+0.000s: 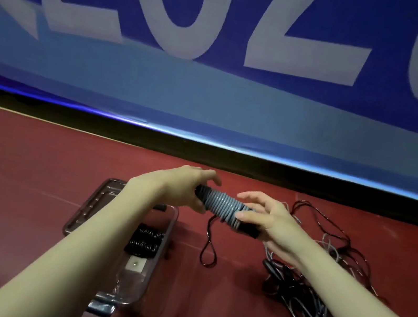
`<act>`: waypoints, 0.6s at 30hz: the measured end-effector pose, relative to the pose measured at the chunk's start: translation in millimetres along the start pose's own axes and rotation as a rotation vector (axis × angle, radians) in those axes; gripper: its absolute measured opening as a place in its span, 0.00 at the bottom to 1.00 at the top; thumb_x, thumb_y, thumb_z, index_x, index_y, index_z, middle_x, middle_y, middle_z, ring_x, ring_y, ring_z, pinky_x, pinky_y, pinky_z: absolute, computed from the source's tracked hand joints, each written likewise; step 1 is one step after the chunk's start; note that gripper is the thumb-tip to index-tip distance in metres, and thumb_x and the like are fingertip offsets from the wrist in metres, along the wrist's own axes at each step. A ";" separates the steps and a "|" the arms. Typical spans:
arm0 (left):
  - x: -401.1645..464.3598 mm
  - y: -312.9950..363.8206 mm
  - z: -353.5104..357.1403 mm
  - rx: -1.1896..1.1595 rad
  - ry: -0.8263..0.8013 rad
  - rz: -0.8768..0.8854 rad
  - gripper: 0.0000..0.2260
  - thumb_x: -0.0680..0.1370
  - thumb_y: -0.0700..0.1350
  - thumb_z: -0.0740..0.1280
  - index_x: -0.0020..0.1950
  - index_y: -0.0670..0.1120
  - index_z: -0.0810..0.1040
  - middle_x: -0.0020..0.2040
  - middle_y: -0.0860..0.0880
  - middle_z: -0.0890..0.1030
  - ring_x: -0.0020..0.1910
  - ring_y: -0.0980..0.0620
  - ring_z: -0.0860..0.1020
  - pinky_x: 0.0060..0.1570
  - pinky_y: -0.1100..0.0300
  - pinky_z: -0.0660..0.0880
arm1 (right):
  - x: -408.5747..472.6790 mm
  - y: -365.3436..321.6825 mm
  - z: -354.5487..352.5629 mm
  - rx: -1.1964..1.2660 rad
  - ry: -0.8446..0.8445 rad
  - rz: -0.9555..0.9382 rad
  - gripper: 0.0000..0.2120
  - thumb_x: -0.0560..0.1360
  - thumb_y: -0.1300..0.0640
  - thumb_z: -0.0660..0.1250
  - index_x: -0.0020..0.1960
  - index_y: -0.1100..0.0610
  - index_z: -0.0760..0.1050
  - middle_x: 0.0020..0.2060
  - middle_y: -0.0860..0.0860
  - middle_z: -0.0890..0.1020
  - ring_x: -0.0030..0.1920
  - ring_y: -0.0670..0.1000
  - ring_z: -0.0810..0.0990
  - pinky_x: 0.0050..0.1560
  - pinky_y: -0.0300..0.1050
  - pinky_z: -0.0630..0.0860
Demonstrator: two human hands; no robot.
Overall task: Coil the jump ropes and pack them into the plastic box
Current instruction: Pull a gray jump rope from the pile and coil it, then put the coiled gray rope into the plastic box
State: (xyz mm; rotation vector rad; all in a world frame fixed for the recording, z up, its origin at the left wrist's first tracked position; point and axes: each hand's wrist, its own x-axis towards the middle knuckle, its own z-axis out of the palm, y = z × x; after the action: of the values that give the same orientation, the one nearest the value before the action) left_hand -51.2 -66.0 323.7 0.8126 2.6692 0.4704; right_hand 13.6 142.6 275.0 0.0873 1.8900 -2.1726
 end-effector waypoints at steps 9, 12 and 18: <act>-19.9 -65.6 47.1 0.144 0.039 -0.058 0.21 0.74 0.51 0.71 0.66 0.55 0.72 0.60 0.51 0.76 0.61 0.47 0.72 0.60 0.50 0.68 | 38.7 64.6 50.2 0.195 -0.014 0.191 0.08 0.72 0.69 0.68 0.50 0.62 0.76 0.48 0.61 0.80 0.43 0.56 0.84 0.42 0.52 0.83; -28.6 -90.4 62.9 0.247 0.043 -0.092 0.22 0.75 0.52 0.69 0.68 0.56 0.69 0.65 0.53 0.74 0.65 0.47 0.70 0.57 0.51 0.63 | 52.3 81.4 64.1 0.127 -0.071 0.248 0.08 0.73 0.67 0.69 0.52 0.61 0.78 0.49 0.60 0.81 0.44 0.54 0.83 0.44 0.52 0.82; -37.7 -146.1 96.1 0.277 0.020 -0.241 0.22 0.78 0.48 0.66 0.71 0.50 0.67 0.67 0.48 0.72 0.67 0.45 0.69 0.58 0.53 0.65 | 80.7 116.1 81.9 -0.145 -0.099 0.292 0.09 0.77 0.64 0.67 0.55 0.56 0.79 0.49 0.52 0.83 0.46 0.48 0.82 0.49 0.47 0.81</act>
State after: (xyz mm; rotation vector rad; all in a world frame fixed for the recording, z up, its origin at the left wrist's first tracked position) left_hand -54.3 -181.6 187.3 0.5454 2.8406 0.0507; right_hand -26.9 35.8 158.1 0.2103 1.8428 -1.8118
